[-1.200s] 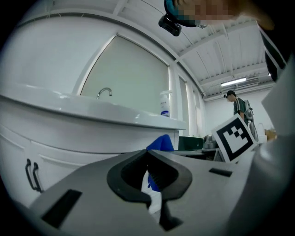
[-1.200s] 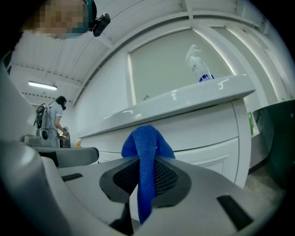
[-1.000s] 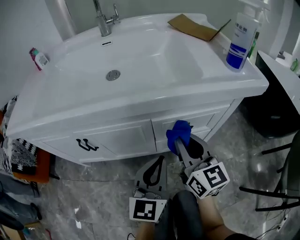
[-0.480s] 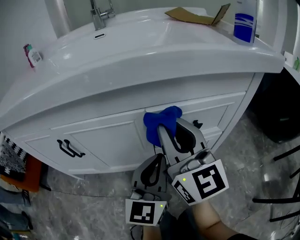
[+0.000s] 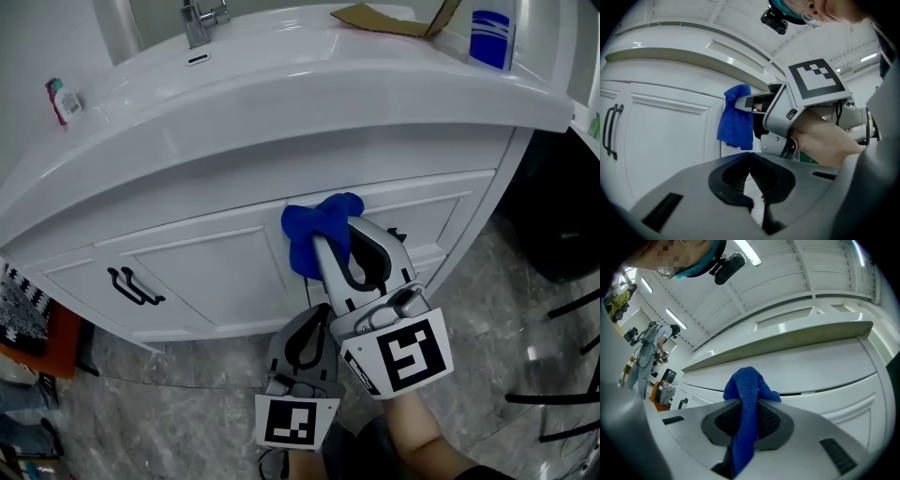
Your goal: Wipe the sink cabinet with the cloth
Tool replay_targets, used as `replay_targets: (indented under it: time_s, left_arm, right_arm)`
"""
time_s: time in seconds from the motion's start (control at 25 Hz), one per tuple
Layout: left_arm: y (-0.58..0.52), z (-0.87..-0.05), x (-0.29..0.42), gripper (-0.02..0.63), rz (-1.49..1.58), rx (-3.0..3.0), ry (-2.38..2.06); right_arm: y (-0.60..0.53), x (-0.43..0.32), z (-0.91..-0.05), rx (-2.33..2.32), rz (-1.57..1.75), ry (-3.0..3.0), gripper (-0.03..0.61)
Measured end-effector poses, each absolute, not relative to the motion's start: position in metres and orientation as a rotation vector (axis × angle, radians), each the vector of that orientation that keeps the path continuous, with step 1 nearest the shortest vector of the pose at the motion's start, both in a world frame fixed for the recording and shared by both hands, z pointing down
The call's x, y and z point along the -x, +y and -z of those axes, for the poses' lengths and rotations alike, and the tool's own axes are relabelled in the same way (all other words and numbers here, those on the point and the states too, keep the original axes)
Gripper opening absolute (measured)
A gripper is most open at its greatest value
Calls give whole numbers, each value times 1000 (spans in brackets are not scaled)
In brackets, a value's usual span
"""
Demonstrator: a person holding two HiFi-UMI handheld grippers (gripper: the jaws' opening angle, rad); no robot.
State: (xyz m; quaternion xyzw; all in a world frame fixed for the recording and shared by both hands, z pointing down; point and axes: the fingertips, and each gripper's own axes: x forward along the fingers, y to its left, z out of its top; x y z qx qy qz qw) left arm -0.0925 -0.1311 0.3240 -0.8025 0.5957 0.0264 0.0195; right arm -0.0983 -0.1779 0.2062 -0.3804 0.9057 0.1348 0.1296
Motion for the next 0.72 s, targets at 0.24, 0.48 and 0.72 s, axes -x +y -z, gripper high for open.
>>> replay_targets:
  time_s: [0.24,0.48,0.72]
  left_arm:
    - [-129,-333,89,5,-63,2508,1847]
    - [-126,-329,80,5,-76,2523,1812]
    - [-125,-329,71,5,-73,2542,1791]
  right_arm:
    - [-181,89,-204,1143,-409,2628,58]
    - [-184,78,-202,1160,-419,2623,58]
    - [-189,64,-200,1177,-413,2603,58]
